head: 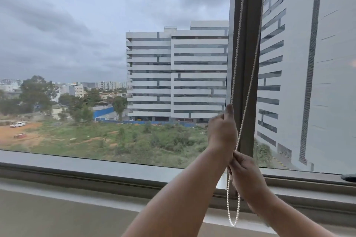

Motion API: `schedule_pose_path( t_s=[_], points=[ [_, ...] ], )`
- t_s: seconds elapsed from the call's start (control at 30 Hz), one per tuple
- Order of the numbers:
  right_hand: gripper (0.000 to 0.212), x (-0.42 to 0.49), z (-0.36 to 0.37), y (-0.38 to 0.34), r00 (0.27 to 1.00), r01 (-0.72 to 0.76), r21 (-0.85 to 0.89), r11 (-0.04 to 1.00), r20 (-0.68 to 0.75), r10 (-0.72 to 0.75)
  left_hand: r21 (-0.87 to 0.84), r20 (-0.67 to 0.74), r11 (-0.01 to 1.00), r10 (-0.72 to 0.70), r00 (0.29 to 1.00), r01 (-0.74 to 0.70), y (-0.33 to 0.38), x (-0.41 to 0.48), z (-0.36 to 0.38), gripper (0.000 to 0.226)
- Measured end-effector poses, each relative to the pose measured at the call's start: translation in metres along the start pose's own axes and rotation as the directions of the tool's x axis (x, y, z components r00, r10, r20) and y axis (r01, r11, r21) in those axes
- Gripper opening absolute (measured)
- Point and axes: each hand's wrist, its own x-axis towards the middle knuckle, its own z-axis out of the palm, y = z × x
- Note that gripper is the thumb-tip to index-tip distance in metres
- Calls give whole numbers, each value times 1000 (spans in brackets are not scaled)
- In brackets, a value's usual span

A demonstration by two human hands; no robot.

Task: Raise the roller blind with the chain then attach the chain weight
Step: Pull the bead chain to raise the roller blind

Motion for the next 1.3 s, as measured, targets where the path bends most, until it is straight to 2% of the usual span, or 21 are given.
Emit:
schedule_pose_path(
  t_s=[0.07,0.1,0.2,0.27,0.3,0.37,0.43,0.5,0.6,0.67,0.73,0.83,0.93,1.03,1.1,1.17,1.2,1.3],
  points=[
    [38,-8,-3,35,994,-47,-266,963,83,72,110,23,987,-118,993,115,-34,-8,-4,59],
    [39,-11,-4,49,981,-85,-340,937,134,138,154,22,977,-155,988,150,-49,-14,-5,60],
    [48,-19,-7,59,888,-269,-297,916,291,356,145,11,968,-209,978,206,-75,-27,-8,60],
    [40,-13,-14,50,828,-347,-249,904,372,420,147,9,967,-213,977,209,-77,-27,-9,59],
    [28,-6,-19,44,830,-352,-233,907,370,417,159,10,966,-207,978,203,-76,-25,-9,58],
    [10,12,-31,32,887,-299,-244,923,287,363,177,8,968,-184,983,180,-76,-23,-10,56],
    [12,28,-37,15,957,-225,-250,942,126,262,185,19,971,-157,987,151,-79,-26,-10,54],
    [14,40,-37,-7,982,-186,-62,981,-2,186,193,31,972,-146,989,137,-81,-33,-9,53],
    [44,58,-33,-38,981,-189,349,918,22,193,200,35,974,-114,993,104,-74,-44,-2,58],
    [48,60,-27,-50,981,-189,483,855,49,190,209,28,977,-50,998,43,-70,-51,3,60],
    [45,57,-23,-50,984,-155,495,855,3,176,187,42,982,-6,999,-2,-72,-56,3,64],
    [53,52,-23,-45,992,-93,442,892,-32,120,201,134,975,63,989,-90,-76,-58,-1,66],
    [53,52,-25,-47,997,-79,428,900,18,79,304,130,933,161,978,-193,-69,-46,-10,50],
    [51,52,-22,-48,999,-53,394,918,20,49,182,31,952,244,969,-246,-36,-23,-16,55],
    [49,51,-20,-49,999,-39,357,933,26,32,11,-2,969,247,969,-247,2,-5,-13,54],
    [50,50,-18,-52,998,-44,348,937,60,24,-237,71,961,161,984,-140,49,7,-7,47],
    [51,49,-16,-54,996,-48,348,936,81,21,-308,133,949,117,984,-71,70,11,-6,46],
    [50,45,-15,-60,991,-48,369,928,131,-1,-351,228,936,65,972,20,98,19,-5,53]
  ],
)
